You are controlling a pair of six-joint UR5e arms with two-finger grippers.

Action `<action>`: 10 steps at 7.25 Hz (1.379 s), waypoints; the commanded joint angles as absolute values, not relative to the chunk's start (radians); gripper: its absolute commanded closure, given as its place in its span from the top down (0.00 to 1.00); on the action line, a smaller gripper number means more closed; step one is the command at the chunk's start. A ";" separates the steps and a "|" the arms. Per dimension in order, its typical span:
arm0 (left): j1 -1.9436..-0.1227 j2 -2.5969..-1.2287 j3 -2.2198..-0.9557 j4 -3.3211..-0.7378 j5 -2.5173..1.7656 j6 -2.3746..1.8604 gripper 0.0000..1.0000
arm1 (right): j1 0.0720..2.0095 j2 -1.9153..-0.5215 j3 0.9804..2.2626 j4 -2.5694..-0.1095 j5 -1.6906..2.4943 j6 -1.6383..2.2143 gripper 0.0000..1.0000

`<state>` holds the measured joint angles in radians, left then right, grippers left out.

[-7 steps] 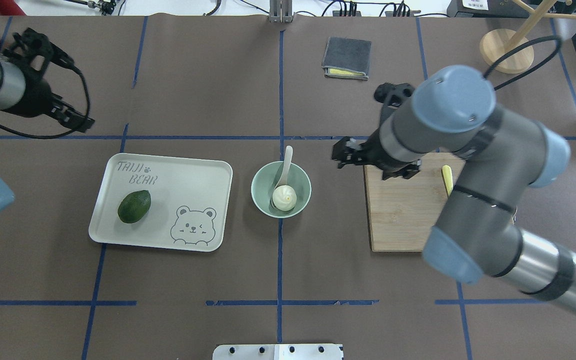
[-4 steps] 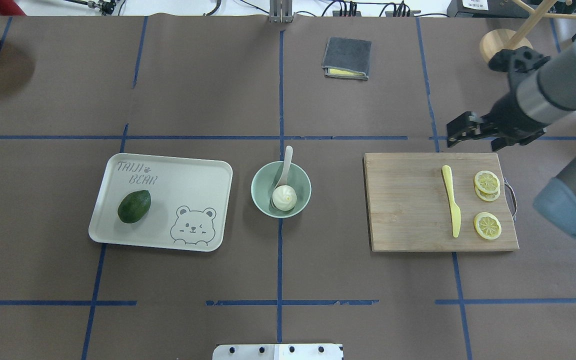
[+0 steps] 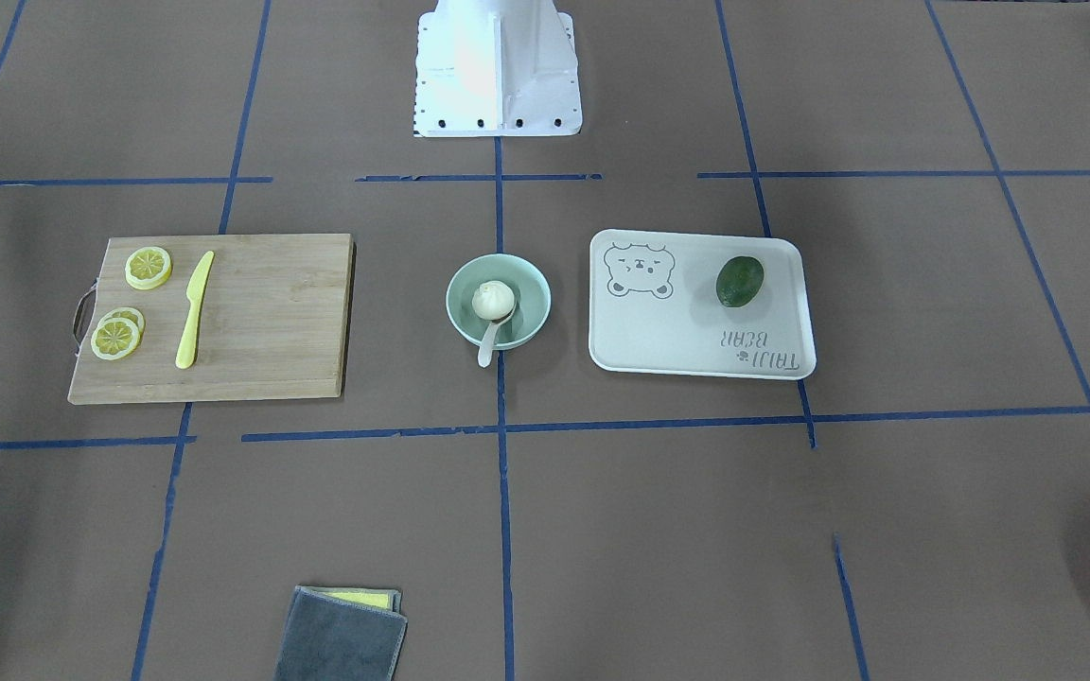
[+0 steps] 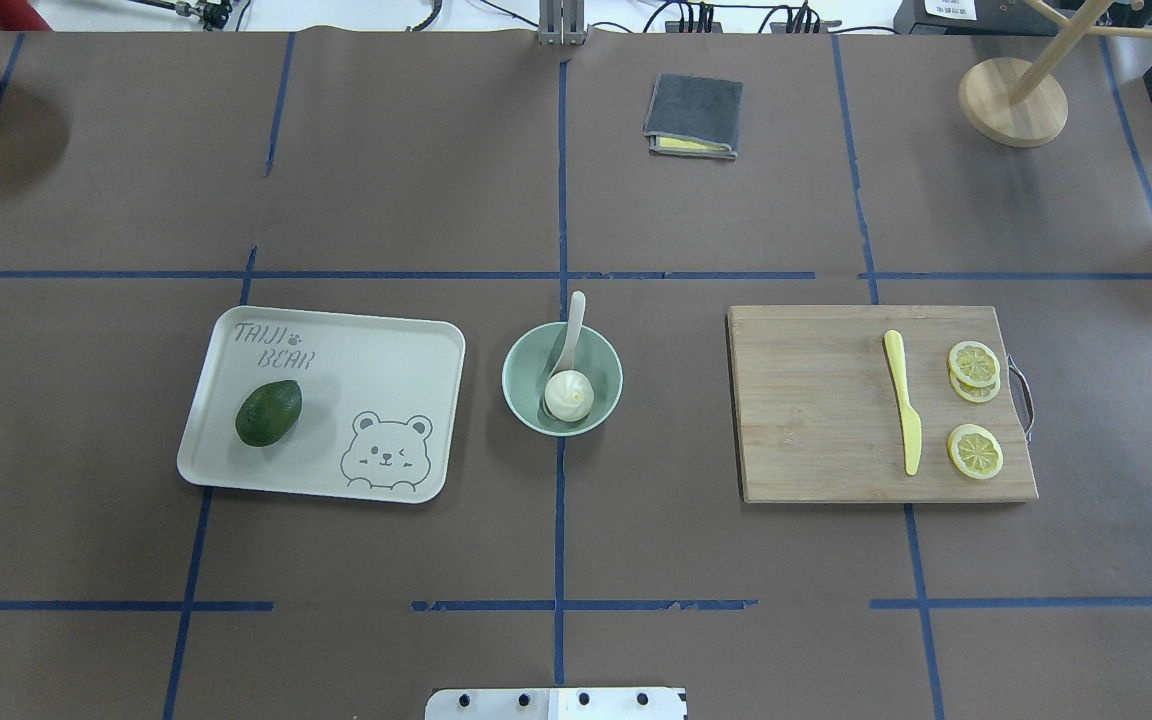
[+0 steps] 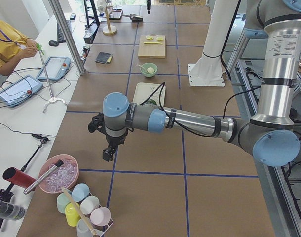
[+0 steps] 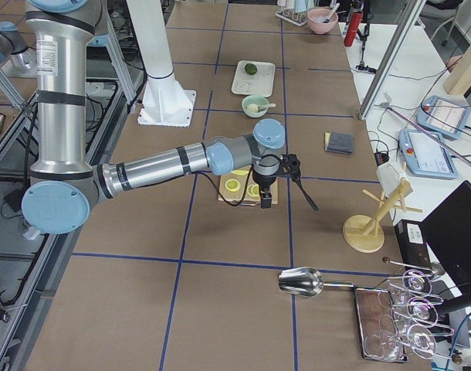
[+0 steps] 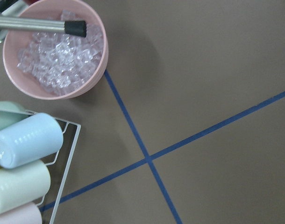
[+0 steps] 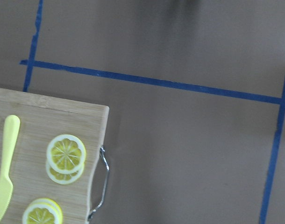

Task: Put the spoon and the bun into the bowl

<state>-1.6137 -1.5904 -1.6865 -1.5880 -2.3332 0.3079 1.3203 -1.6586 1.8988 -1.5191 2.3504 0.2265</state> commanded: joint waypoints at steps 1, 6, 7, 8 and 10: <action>-1.624 -1.507 -1.683 -1.595 -2.384 0.319 1.00 | 1.391 -1.722 1.887 -1.522 2.356 0.124 1.00; -1.600 -1.506 -1.729 -1.536 -2.287 0.316 1.00 | 1.462 -1.695 1.798 -1.522 2.353 0.002 1.00; -1.601 -1.503 -1.732 -1.532 -2.289 0.305 1.00 | 1.462 -1.698 1.796 -1.522 2.356 0.000 1.00; -1.601 -1.503 -1.720 -1.505 -2.296 0.284 1.00 | 1.462 -1.704 1.802 -1.520 2.359 0.002 1.00; -1.601 -1.506 -1.732 -1.448 -2.304 0.128 1.00 | 1.462 -1.700 1.796 -1.522 2.361 0.011 1.00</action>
